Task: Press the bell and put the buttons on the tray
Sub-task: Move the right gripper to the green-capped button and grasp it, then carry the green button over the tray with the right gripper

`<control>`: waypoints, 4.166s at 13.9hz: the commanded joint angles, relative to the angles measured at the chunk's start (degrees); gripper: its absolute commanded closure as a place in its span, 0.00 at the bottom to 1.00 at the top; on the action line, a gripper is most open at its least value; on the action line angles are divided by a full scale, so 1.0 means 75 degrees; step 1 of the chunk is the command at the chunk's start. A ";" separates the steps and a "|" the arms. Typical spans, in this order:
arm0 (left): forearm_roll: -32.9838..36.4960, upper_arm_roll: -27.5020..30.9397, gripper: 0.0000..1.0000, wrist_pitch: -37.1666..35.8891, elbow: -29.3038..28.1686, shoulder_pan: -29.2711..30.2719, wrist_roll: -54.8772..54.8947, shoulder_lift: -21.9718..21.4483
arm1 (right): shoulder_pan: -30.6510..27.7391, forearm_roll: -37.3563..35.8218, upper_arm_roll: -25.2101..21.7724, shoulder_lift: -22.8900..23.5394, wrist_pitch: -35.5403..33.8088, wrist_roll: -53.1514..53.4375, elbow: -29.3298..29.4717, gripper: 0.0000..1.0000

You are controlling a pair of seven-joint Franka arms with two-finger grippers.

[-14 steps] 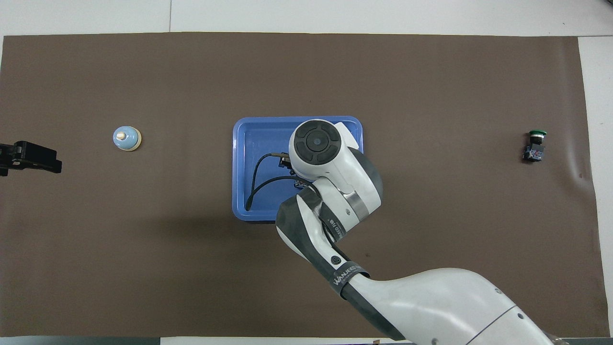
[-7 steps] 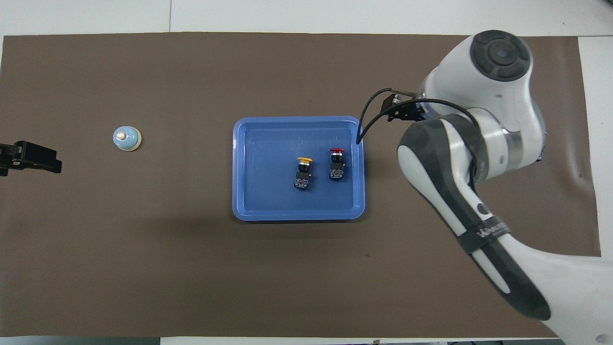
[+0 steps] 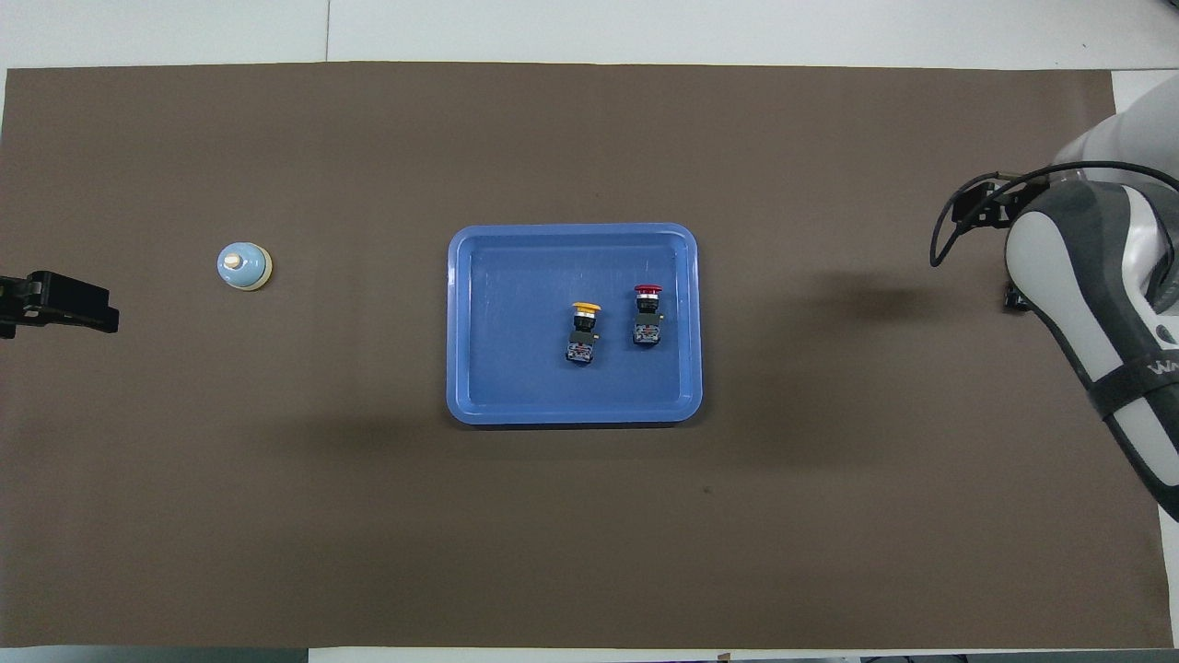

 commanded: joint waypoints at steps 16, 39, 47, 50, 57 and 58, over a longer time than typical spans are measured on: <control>-0.0067 -0.0029 0.00 -0.0016 -0.0069 0.0066 -0.0015 -0.0111 | -0.1510 -0.0177 0.0125 0.0220 0.3063 -0.0886 -0.2330 0.21; -0.0067 -0.0029 0.00 -0.0016 -0.0069 0.0054 -0.0015 -0.0111 | 0.4228 0.0526 0.0196 0.0909 -0.1623 0.3703 0.2026 1.00; -0.0067 -0.0029 0.00 -0.0016 -0.0069 0.0054 -0.0015 -0.0111 | 0.5954 0.0971 0.0207 0.2341 -0.1065 0.5559 0.3319 1.00; -0.0067 -0.0029 0.00 -0.0016 -0.0069 0.0066 -0.0015 -0.0111 | 0.6212 0.0879 0.0196 0.2587 -0.0548 0.5524 0.3074 1.00; -0.0067 -0.0029 0.00 -0.0016 -0.0069 0.0066 -0.0015 -0.0111 | 0.6587 0.0831 0.0161 0.2774 0.0051 0.5149 0.2299 1.00; -0.0067 -0.0029 0.00 -0.0016 -0.0069 0.0066 -0.0015 -0.0111 | 0.6587 0.0819 0.0161 0.2775 -0.0042 0.5160 0.2323 1.00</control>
